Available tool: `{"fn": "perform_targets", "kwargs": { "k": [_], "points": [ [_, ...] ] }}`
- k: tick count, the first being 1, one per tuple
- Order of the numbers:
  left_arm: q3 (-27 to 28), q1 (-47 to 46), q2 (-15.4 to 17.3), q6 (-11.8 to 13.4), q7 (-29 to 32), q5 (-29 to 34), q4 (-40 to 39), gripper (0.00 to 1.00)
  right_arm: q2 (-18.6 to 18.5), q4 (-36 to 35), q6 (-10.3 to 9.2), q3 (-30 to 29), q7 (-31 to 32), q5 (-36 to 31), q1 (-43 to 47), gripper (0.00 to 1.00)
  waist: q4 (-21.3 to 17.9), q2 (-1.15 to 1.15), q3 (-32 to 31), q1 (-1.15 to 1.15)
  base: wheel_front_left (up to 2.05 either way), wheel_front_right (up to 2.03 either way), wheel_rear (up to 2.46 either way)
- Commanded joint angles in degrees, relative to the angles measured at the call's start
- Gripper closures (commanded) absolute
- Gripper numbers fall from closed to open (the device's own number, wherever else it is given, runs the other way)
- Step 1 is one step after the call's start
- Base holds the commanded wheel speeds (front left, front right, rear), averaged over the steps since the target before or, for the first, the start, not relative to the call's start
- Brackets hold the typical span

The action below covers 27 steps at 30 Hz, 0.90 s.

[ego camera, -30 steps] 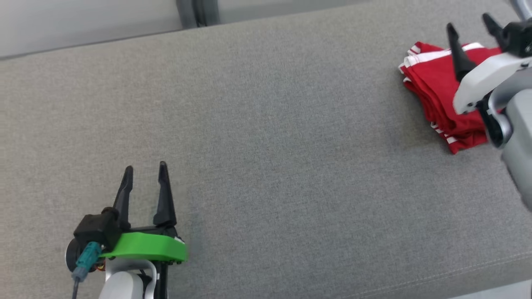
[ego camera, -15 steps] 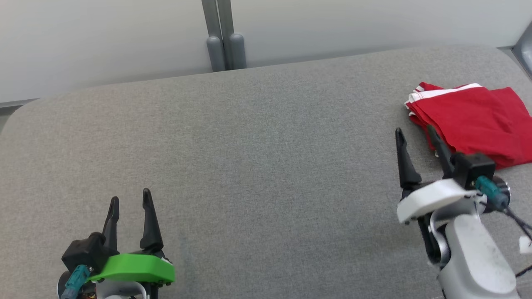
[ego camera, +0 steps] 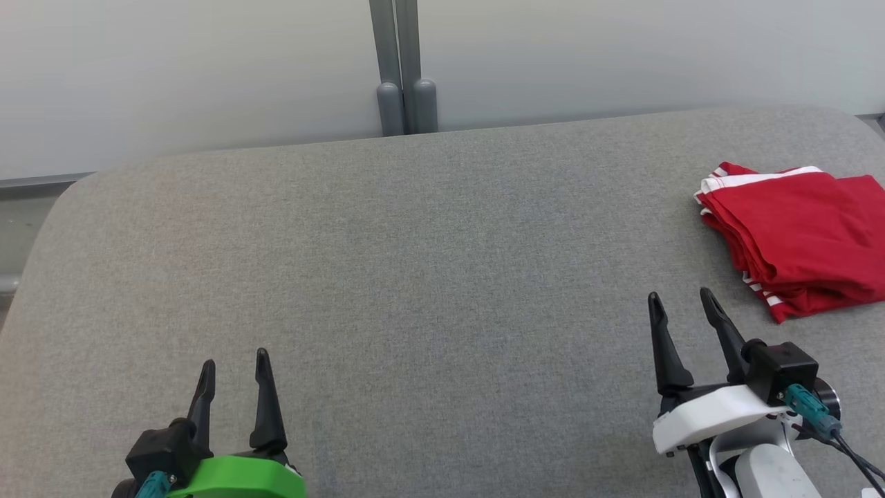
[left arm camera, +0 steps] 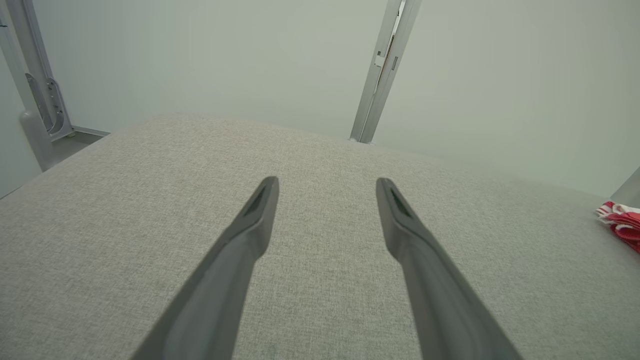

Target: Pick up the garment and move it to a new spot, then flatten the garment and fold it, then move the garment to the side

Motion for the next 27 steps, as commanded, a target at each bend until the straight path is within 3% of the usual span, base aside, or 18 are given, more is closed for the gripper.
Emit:
{"fn": "perform_targets", "kwargs": {
  "k": [1,13,14,18,27],
  "points": [
    [-0.2,0.7,0.1,0.1,-0.1,0.7,-0.2,0.00,-0.1,-0.3,-0.06,-0.1,-0.1,0.1,0.8,0.00,0.0,0.00,0.0,0.00,0.00,0.00,0.00],
    [-1.2,-0.1,0.1,-0.2,-0.1,0.8,0.2,0.00,-0.1,0.4,-0.06,-0.1,-0.1,0.1,1.1,0.00,-0.1,0.00,0.1,0.00,0.00,0.00,0.00],
    [-1.3,0.0,0.0,-0.1,0.0,0.2,0.3,1.00,0.0,0.2,0.00,0.0,0.0,0.0,0.4,1.00,-0.1,0.00,0.1,0.00,0.00,0.00,0.00],
    [-1.5,0.5,-0.1,-0.1,0.3,-0.1,2.1,1.00,0.2,1.9,0.01,0.1,0.1,0.1,1.3,1.00,-0.1,0.00,0.1,0.00,0.00,0.00,0.00],
    [0.0,-0.5,0.0,-1.2,2.7,-8.8,2.4,1.00,0.1,2.0,0.01,-0.8,2.5,10.0,1.1,1.00,0.0,0.00,0.0,0.00,0.00,0.00,0.00]
  ]
}}
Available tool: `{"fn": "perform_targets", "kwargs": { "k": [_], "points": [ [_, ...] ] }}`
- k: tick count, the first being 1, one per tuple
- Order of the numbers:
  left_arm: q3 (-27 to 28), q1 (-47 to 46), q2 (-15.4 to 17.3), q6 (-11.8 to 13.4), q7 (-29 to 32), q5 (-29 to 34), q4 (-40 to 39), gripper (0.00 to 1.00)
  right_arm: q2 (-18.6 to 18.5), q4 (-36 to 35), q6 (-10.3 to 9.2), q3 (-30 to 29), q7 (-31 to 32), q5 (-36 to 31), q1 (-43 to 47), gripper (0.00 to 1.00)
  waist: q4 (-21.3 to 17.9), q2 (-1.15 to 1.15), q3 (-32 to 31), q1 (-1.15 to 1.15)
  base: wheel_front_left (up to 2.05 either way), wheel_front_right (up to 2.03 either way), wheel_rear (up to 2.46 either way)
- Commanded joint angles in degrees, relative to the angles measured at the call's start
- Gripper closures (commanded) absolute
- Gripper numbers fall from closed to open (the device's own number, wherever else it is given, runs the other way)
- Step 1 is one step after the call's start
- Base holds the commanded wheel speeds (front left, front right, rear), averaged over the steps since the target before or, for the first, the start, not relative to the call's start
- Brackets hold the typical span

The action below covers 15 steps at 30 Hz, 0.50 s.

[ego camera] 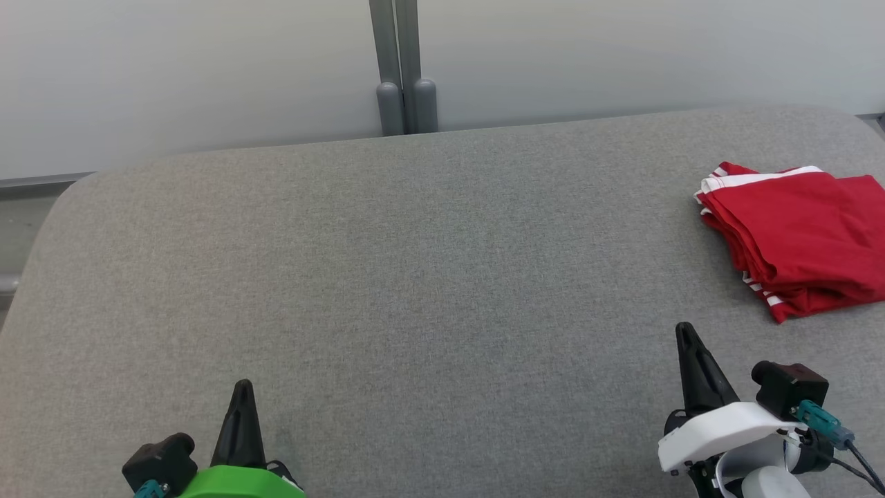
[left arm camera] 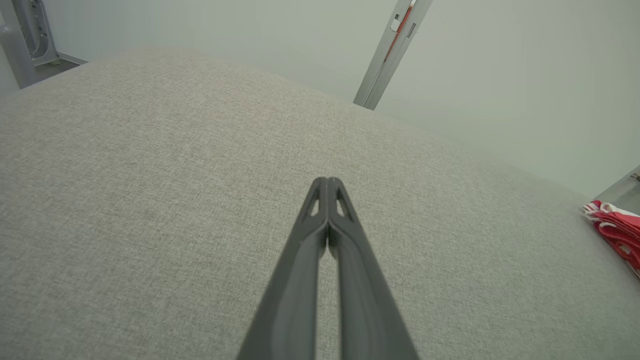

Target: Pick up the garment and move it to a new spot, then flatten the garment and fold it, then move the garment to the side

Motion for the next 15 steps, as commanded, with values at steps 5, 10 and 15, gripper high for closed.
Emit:
{"fn": "perform_targets", "kwargs": {
  "k": [5,10,15],
  "points": [
    [1.3,-2.0,0.3,-1.0,1.5,-6.1,-0.6,1.00,-0.3,-1.0,-0.01,-0.8,1.6,7.0,-1.3,1.00,0.1,0.00,0.0,0.00,0.00,0.00,0.00],
    [2.1,-2.5,0.4,-1.6,2.7,-10.3,-0.6,1.00,-0.4,-1.0,-0.01,-1.3,2.8,11.8,-1.5,1.00,0.1,0.00,-0.1,0.00,0.00,0.00,0.00],
    [2.8,-3.1,0.5,-2.1,3.9,-14.4,-0.5,1.00,-0.4,-1.1,-0.01,-1.8,4.0,16.5,-1.7,1.00,0.2,0.00,-0.1,0.00,0.00,0.00,0.00]
  ]
}}
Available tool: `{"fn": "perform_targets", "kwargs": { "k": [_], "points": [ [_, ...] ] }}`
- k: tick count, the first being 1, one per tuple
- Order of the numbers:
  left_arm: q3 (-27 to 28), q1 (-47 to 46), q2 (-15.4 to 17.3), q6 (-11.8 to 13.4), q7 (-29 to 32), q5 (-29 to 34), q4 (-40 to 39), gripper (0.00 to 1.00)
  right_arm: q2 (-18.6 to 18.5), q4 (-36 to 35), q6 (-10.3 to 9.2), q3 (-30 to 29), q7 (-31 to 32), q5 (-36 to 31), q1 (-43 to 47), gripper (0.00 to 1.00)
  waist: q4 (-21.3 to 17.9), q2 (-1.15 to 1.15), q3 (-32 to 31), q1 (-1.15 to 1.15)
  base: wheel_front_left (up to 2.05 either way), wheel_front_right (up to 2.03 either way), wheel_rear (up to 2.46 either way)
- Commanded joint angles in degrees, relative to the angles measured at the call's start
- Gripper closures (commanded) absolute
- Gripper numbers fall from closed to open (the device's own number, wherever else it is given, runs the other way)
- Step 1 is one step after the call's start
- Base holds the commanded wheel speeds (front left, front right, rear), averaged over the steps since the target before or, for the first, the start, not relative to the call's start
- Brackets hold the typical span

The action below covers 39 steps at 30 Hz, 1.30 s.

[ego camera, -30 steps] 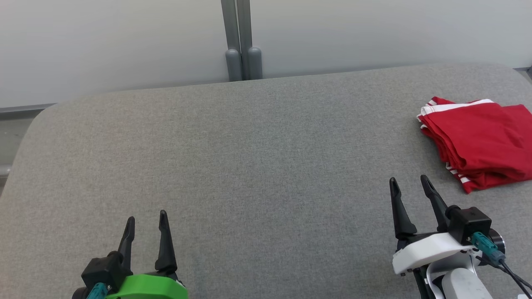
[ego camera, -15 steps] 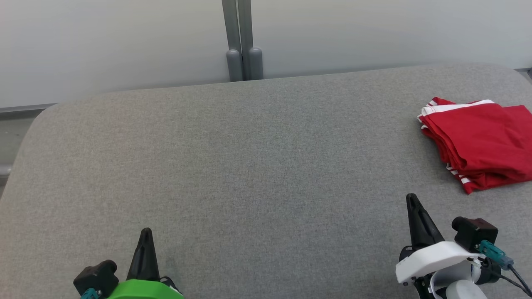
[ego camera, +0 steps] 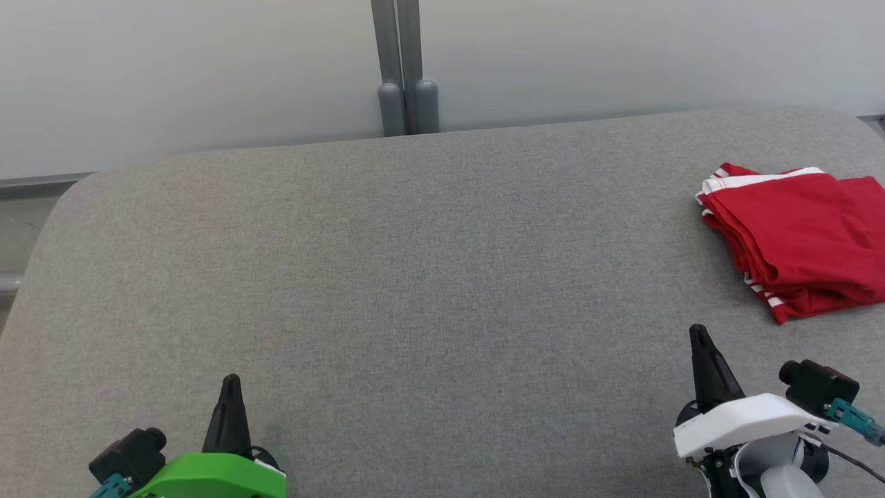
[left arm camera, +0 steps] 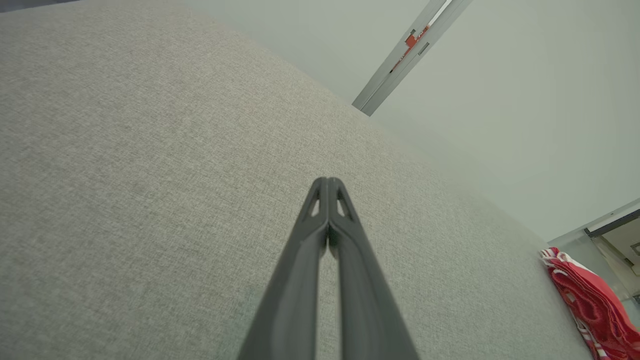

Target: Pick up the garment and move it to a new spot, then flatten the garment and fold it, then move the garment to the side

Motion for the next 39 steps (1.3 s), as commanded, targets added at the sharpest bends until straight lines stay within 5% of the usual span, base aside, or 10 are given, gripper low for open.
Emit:
{"fn": "perform_targets", "kwargs": {
  "k": [1,39],
  "points": [
    [0.6,-1.8,0.4,-0.4,0.4,-2.2,-0.7,1.00,-0.4,-1.0,0.00,-0.4,0.5,2.3,-1.5,1.00,0.0,0.00,0.0,0.00,0.00,0.00,0.00],
    [5.2,-4.9,0.7,-3.8,7.5,-26.5,-0.3,1.00,-0.6,-1.2,-0.01,-3.3,7.7,30.3,-2.7,1.00,0.4,0.00,-0.3,0.00,0.00,0.00,0.00]
  ]
}}
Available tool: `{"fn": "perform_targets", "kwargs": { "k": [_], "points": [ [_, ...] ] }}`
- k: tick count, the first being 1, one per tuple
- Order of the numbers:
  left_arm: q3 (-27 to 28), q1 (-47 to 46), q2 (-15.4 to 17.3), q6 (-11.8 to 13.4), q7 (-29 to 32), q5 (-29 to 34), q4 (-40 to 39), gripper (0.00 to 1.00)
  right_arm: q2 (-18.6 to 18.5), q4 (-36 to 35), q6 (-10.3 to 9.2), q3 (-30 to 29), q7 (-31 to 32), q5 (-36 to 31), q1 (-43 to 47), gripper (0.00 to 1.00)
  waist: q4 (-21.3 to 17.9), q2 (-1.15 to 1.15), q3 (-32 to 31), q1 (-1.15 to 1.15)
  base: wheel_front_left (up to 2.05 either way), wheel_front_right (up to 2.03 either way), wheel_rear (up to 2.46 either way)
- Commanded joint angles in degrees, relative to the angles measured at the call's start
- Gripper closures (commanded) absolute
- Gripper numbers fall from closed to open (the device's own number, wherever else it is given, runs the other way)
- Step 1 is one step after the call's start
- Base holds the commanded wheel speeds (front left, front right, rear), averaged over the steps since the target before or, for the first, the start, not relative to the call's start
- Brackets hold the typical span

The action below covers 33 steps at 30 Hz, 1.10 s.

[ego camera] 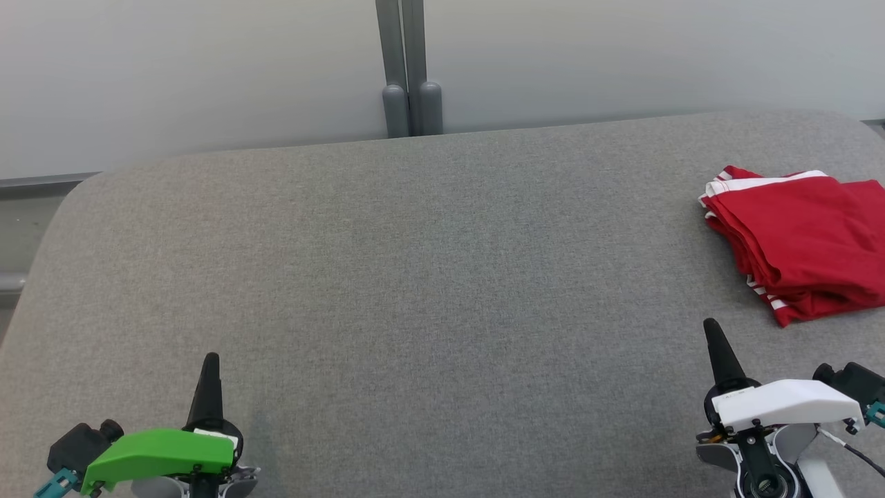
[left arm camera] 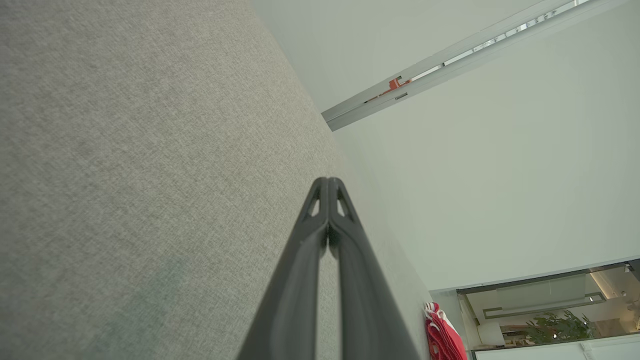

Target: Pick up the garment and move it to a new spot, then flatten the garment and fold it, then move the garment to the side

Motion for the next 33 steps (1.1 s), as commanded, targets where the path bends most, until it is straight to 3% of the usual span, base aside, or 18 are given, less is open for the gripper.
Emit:
{"fn": "perform_targets", "kwargs": {
  "k": [1,33],
  "points": [
    [0.5,-1.5,0.5,-0.6,0.4,-1.7,-0.4,1.00,-0.3,-0.7,0.04,-0.3,0.4,1.7,-1.2,1.00,0.0,0.00,0.0,0.00,0.00,0.00,0.00],
    [3.5,-3.4,0.5,-2.6,4.8,-16.1,-0.1,1.00,-0.3,-0.8,0.03,-2.2,4.9,18.4,-1.9,1.00,0.4,0.00,-0.2,0.00,0.00,0.00,0.00]
  ]
}}
